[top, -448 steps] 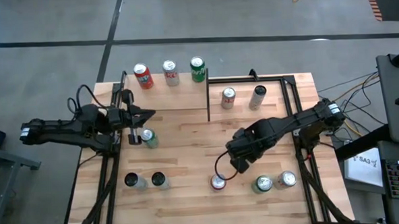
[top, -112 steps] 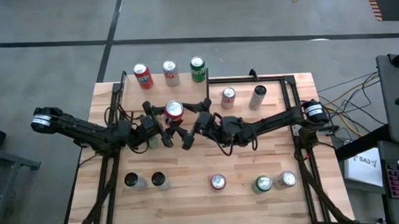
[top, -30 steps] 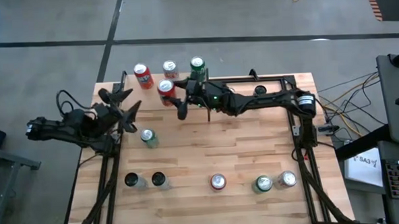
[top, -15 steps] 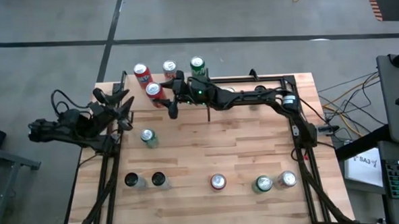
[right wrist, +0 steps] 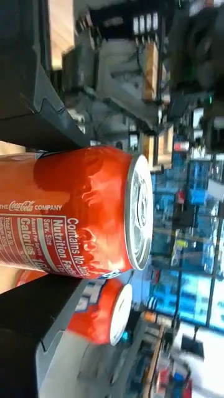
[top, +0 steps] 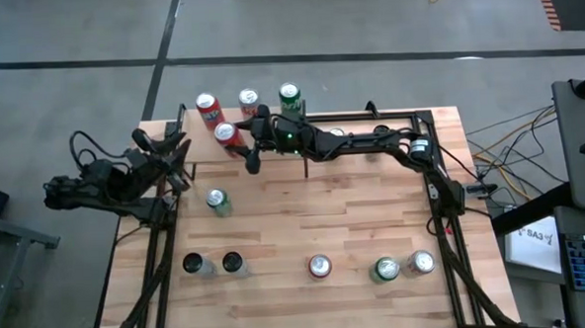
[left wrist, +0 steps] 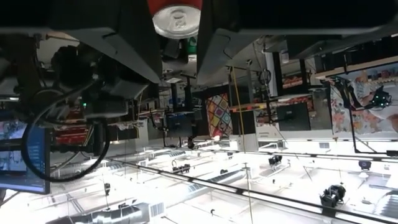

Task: Place canned beverage on shelf
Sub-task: Put the top red soda can aligned with the other red soda can on the shelf

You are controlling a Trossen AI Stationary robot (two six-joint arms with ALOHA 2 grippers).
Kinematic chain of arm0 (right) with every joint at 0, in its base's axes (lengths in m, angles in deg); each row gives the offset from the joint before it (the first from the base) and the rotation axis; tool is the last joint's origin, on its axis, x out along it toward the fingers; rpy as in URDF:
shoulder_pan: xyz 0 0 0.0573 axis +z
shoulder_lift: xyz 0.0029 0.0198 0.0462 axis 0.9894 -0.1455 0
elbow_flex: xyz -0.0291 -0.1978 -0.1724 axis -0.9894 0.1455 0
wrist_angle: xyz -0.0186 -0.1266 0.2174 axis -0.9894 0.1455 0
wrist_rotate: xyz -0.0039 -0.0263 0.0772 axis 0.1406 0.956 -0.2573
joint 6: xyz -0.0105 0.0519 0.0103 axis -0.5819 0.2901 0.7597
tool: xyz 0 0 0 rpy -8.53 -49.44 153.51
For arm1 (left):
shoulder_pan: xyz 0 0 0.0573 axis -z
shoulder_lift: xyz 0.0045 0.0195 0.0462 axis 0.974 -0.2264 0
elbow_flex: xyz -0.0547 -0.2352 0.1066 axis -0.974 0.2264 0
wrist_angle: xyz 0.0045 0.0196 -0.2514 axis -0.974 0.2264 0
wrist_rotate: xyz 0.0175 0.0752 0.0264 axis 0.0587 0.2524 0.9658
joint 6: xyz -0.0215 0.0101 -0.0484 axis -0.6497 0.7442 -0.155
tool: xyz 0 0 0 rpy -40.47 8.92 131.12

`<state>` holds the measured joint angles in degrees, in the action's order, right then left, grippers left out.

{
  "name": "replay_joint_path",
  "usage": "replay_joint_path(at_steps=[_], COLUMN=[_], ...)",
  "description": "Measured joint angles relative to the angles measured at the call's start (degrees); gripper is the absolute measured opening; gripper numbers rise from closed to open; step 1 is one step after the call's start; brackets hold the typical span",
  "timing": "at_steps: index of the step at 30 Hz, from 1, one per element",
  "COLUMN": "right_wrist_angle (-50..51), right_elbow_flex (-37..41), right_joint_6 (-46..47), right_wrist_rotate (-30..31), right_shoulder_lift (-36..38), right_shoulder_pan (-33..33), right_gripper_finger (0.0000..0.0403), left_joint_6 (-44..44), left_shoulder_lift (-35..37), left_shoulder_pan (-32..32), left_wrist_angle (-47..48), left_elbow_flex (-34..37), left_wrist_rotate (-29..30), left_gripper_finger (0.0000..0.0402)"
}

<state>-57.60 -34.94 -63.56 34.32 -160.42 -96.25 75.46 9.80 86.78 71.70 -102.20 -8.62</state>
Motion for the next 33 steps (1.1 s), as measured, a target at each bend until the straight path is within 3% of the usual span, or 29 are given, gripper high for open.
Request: replay_joint_path(at_steps=[9,16,23,33], right_wrist_angle=[0.53,-0.84,-10.22,-11.2], right_elbow_flex=[0.04,1.12,5.94,8.41], right_joint_6=[5.01,3.3,4.33,1.79], right_wrist_rotate=[5.45,5.52,5.42,6.97], right_shoulder_lift=[-0.57,-0.57,-0.57,-0.59], right_shoulder_pan=[-0.02,0.4,0.46,0.44], right_gripper_finger=[0.0274,0.0274,0.0274,0.0274], left_joint_6=[0.0,0.27,0.35,0.44], left_shoulder_lift=[1.05,0.93,1.03,1.01], left_shoulder_pan=[0.0,0.0,0.0,0.0], left_wrist_angle=[0.53,0.61,0.6,0.71], left_elbow_flex=[0.0,0.0,0.0,0.0], left_wrist_rotate=[0.0,-0.01,-0.02,-0.02], left_gripper_finger=[0.008,0.008,0.008,0.008])
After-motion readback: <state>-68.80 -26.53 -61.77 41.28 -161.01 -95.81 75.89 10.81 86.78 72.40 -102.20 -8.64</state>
